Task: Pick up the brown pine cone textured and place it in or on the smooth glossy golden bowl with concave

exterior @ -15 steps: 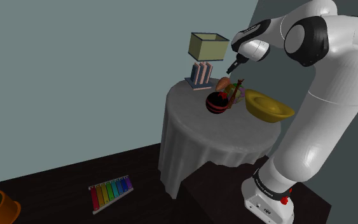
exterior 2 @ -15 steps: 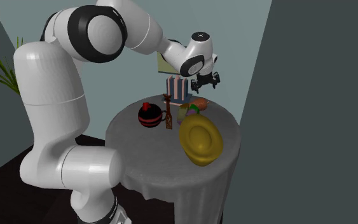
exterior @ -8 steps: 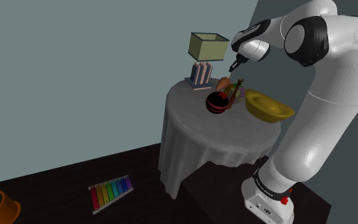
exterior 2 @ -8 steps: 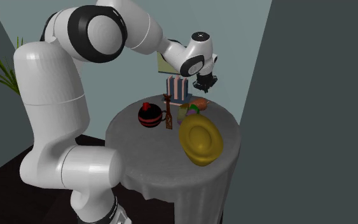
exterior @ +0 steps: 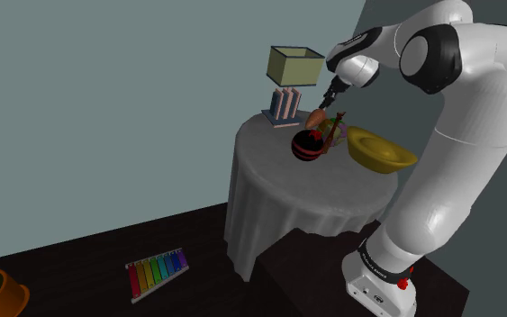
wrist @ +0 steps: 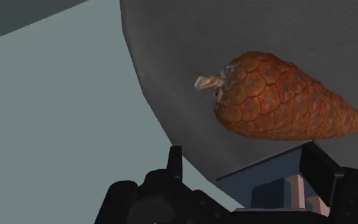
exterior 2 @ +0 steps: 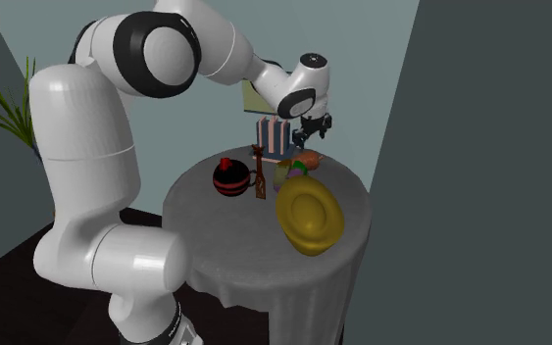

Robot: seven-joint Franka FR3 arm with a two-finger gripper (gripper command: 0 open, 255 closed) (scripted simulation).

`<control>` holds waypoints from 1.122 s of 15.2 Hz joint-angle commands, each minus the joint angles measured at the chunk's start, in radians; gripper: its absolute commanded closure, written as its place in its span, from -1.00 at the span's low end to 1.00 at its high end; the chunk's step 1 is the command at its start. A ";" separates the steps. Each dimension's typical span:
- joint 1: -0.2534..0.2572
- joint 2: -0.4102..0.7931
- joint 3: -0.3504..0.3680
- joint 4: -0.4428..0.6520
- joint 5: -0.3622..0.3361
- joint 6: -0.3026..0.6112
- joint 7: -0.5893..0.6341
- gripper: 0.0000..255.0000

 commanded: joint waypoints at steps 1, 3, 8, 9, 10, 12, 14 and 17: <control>-0.059 0.015 0.068 0.016 0.023 -0.081 -0.406 -1.00; -0.102 0.030 0.114 0.026 -0.004 -0.162 -0.737 -1.00; -0.128 0.070 0.149 0.029 -0.017 -0.184 -0.961 -1.00; -0.129 0.080 0.152 0.029 -0.009 -0.175 -0.966 -1.00; -0.130 0.090 0.157 0.030 -0.001 -0.167 -0.971 -1.00; -0.136 0.116 0.170 0.032 0.019 -0.146 -0.983 -1.00; -0.137 0.116 0.171 0.032 0.018 -0.146 -0.983 -1.00; -0.136 0.116 0.170 0.032 0.019 -0.146 -0.983 -1.00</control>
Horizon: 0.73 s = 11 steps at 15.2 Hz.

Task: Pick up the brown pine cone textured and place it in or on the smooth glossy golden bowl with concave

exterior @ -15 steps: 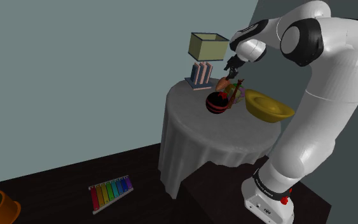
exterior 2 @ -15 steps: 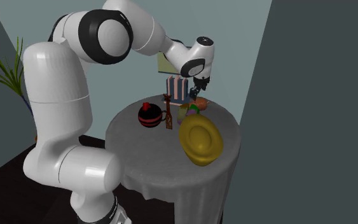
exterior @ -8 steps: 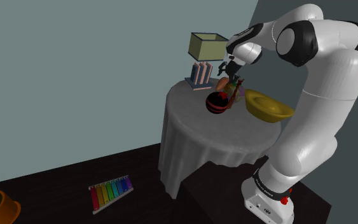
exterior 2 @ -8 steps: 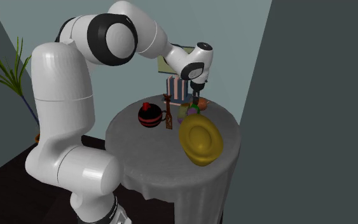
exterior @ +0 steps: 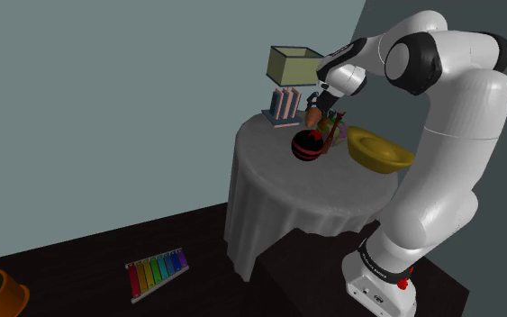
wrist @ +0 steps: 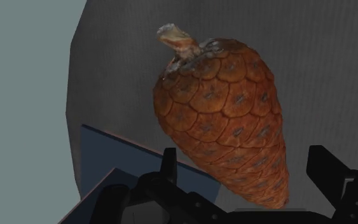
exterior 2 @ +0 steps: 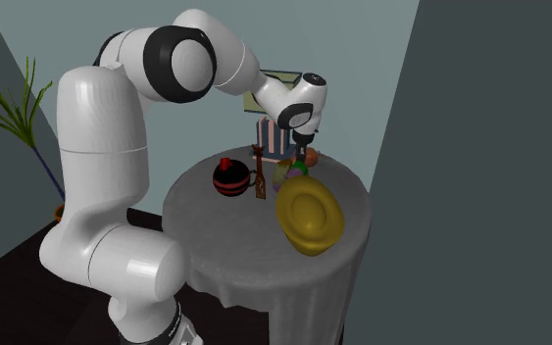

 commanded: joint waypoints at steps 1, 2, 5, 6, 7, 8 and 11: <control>0.000 0.010 0.002 -0.013 -0.001 -0.003 -0.003 -1.00; 0.000 0.010 0.002 -0.013 -0.001 -0.003 -0.003 -1.00; 0.001 0.010 0.001 -0.009 -0.003 -0.007 0.000 1.00; 0.003 0.009 0.003 -0.019 0.000 0.003 -0.003 1.00; 0.001 0.014 0.002 -0.010 0.000 -0.002 -0.002 1.00; 0.002 0.009 0.003 -0.020 0.001 0.004 -0.004 1.00; 0.007 0.024 0.008 -0.002 0.003 0.002 0.008 1.00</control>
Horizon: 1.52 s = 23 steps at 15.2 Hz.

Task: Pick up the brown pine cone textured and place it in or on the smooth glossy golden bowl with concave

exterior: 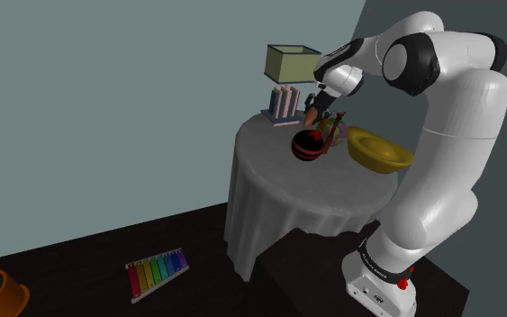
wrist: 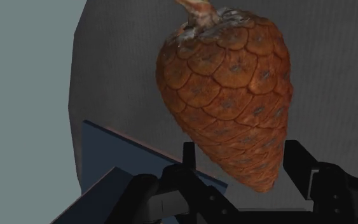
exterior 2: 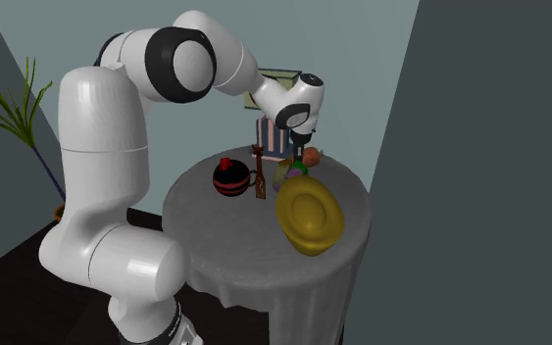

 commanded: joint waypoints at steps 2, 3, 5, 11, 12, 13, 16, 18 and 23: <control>-0.009 -0.001 -0.008 -0.020 -0.007 -0.012 -0.009 1.00; -0.007 -0.009 -0.011 -0.017 -0.016 -0.021 -0.001 1.00; -0.002 -0.024 -0.018 -0.010 -0.032 -0.039 0.013 1.00; 0.008 -0.068 -0.035 0.014 -0.077 -0.097 0.056 1.00; 0.010 -0.074 -0.037 0.019 -0.084 -0.107 0.062 1.00; 0.011 -0.081 -0.039 0.024 -0.091 -0.117 0.069 1.00; 0.014 -0.099 -0.045 0.041 -0.111 -0.148 0.088 1.00; 0.016 -0.111 -0.049 0.054 -0.124 -0.169 0.100 1.00; 0.020 -0.136 -0.056 0.089 -0.151 -0.223 0.129 1.00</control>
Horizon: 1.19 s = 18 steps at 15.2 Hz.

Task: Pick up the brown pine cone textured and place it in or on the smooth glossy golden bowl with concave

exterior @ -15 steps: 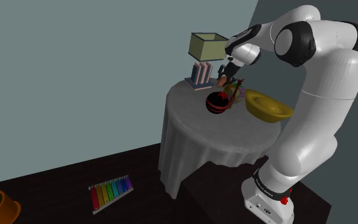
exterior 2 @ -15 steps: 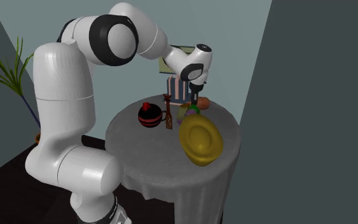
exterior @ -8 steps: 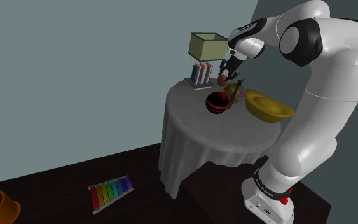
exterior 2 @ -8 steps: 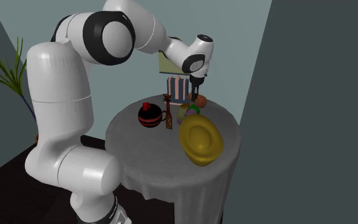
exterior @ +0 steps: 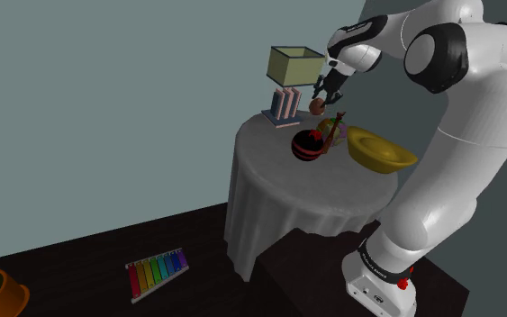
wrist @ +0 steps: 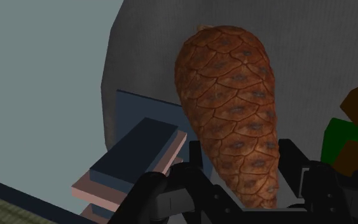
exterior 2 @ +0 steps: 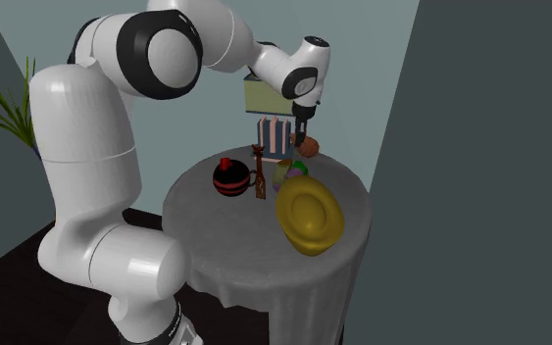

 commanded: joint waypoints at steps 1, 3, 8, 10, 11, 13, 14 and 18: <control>-0.001 -0.005 -0.003 0.022 -0.009 -0.025 0.010 1.00; 0.000 -0.013 -0.005 0.039 -0.018 -0.048 0.020 1.00; 0.001 -0.030 -0.010 0.084 -0.039 -0.105 0.044 1.00; 0.001 -0.036 -0.011 0.104 -0.046 -0.129 0.053 1.00; 0.001 -0.038 -0.012 0.115 -0.049 -0.141 0.057 1.00; 0.002 -0.076 -0.018 0.073 -0.065 -0.134 0.054 1.00; 0.002 -0.113 -0.023 0.030 -0.080 -0.125 0.049 1.00; -0.008 -0.257 -0.040 -0.128 -0.145 -0.097 0.035 1.00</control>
